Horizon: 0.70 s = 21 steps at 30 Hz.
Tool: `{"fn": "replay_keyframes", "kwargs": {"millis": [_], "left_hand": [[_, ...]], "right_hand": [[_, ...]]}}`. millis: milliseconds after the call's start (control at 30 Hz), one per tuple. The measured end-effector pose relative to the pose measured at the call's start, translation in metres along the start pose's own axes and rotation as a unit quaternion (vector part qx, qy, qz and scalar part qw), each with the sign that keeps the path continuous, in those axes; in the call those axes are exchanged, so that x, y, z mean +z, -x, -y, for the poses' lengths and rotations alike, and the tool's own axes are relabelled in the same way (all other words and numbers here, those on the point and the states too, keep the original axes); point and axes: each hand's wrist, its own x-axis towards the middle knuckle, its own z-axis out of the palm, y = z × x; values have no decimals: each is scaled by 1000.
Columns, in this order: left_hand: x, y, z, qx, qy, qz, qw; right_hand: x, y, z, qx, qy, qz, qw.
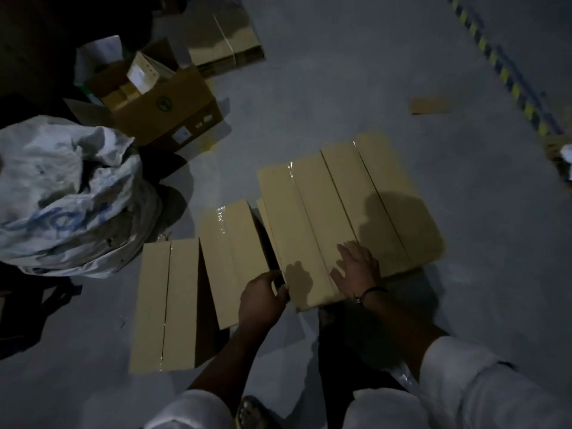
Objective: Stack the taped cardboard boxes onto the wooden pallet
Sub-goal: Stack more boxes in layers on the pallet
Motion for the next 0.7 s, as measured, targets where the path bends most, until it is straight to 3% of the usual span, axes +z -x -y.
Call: {"fn": "replay_keyframes", "kwargs": {"millis": [400,567,700], "left_hand": [[48,-139,-20,-60,19,-16,998],[72,-176,-3,-76,-29,50,995],[84,-194,5,-96,-14,62,993]], "right_hand": [[-2,-127,-36,-20,8,67,998],[6,-171,-33,-4,7,86,996],[13,-191,-31,15,27,55,998]]}}
